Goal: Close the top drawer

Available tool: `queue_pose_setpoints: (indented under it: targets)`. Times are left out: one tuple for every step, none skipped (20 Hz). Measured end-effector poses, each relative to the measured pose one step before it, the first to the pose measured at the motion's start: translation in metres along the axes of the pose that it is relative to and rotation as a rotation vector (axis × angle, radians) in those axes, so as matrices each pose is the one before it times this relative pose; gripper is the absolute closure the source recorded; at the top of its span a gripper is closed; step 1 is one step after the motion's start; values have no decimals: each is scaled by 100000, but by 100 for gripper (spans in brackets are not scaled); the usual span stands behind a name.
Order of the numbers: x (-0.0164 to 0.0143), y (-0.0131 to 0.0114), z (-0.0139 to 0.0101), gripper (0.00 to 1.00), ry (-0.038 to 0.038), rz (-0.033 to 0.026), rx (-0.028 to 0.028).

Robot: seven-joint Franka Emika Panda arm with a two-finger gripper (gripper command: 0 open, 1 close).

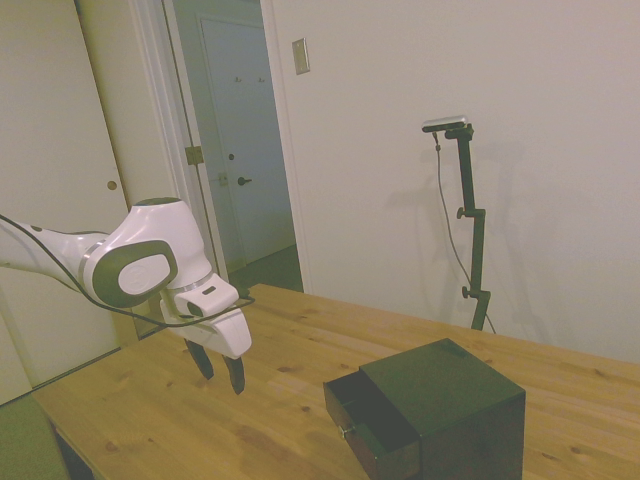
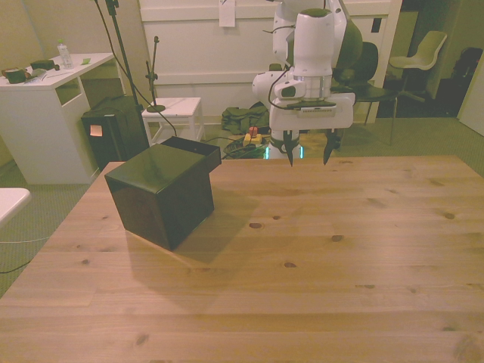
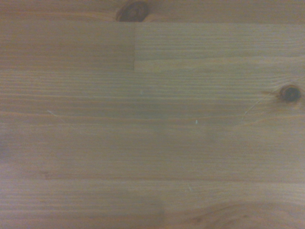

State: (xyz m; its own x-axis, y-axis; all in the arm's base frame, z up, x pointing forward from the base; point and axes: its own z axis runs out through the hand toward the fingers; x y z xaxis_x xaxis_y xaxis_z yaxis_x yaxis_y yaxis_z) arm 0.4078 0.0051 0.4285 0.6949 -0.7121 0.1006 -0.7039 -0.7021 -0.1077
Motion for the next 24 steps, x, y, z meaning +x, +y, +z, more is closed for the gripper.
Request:
queue_pose_setpoints:
  targets:
    - [18, 6, -1, 0, -54, 274, -40]
    - [91, 108, -5, 0, -14, 1326, -236]
    - [376, 415, -59, 0, 390, 1118, -184]
    - [632, 739, -135, 0, 691, 1806, -158]
    - [908, 1038, -222, 0, 1322, 3004, -136]
    - [912, 1016, -271, 0, 1573, 3618, -89]
    - [875, 906, -264, 0, 1374, 4314, -194]
    - [868, 829, -242, 0, 1292, 4131, -430]
    - [822, 667, -183, 0, 1163, 3821, -472]
    - [819, 544, -178, 0, 866, 3207, -223]
    - [870, 468, -145, 0, 644, 3256, -120]
    - [905, 364, -156, 0, 882, 3158, -266]
    - [1007, 353, -67, 0, 708, 2626, -407]
    - [940, 271, 20, 0, 576, 2215, -521]
    - [810, 196, 125, 0, 138, 1982, -469]
    - [594, 121, 215, 100, -118, 1492, -523]
    - [468, 79, 215, 100, 154, 1112, -736]
    - [312, 22, 190, 100, 99, 944, -602]
    - [238, -4, 152, 100, -143, 916, -297]
    - [187, -10, 14, 100, 12, 851, -25]
    - [179, 20, -47, 100, 97, 710, 76]
    - [211, 8, -150, 100, 292, 710, 130]
    - [277, -7, -228, 100, 429, 844, 174]
    - [288, -61, -209, 100, 356, 831, 181]
